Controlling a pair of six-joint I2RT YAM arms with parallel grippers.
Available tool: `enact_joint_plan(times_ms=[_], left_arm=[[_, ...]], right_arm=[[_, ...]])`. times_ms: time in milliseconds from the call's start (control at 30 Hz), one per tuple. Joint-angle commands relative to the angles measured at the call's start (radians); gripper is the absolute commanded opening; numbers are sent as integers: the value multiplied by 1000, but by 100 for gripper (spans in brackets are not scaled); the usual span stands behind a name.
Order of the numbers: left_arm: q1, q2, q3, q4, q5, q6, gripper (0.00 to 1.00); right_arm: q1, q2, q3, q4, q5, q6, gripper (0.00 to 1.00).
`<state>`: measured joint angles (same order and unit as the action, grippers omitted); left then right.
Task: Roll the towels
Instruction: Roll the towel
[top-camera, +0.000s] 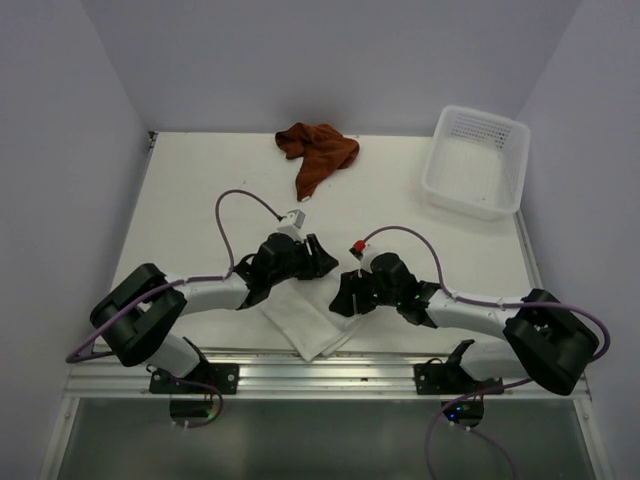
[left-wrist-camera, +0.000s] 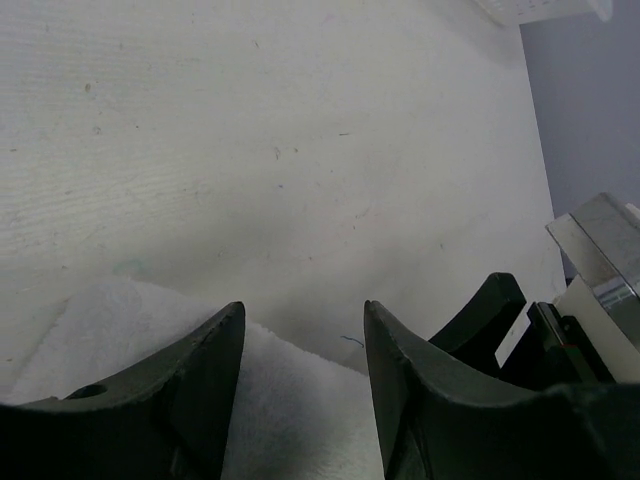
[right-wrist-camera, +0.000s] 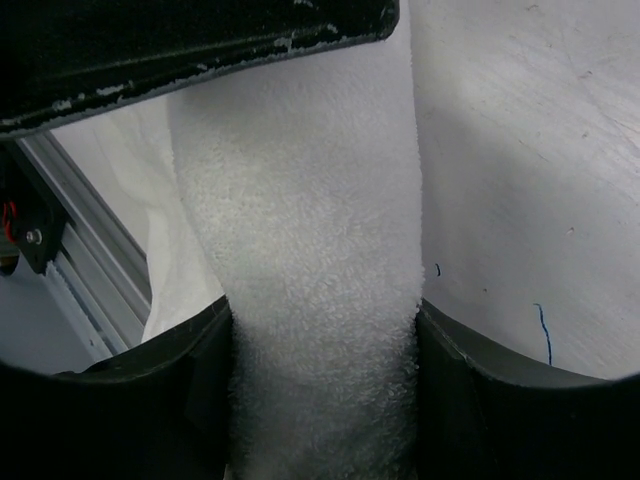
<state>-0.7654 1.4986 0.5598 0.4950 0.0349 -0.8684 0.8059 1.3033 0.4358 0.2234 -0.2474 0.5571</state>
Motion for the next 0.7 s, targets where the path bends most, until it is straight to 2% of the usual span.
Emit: enact_joint_plan(times_ms=[0,167,200,367,400,533,667], left_arm=[[26,-24,69,-134,-50,58,56],[80,-55,149,-187,-40,74,56],[87,-58,163,-205,-40,81,56],[120,-74,239,-242,-15,95,58],[123,-72,250,-242,-10,92,58],[127,-55,278,-242,16,91,58],[129,-29,295,-236,37,89,58]], right_arm=[[24,-48,14,-68,91,-65,54],[174,-65,53,-157,356,-115,56],[196,-61,69,-171,453,-117,57],[307,-49,87,-206,735,-103,56],[325,-39,102,-211,834,-106,56],[407,56,173,-284,1043,-111,58],[458,178,262,-357,1145,-94,59]])
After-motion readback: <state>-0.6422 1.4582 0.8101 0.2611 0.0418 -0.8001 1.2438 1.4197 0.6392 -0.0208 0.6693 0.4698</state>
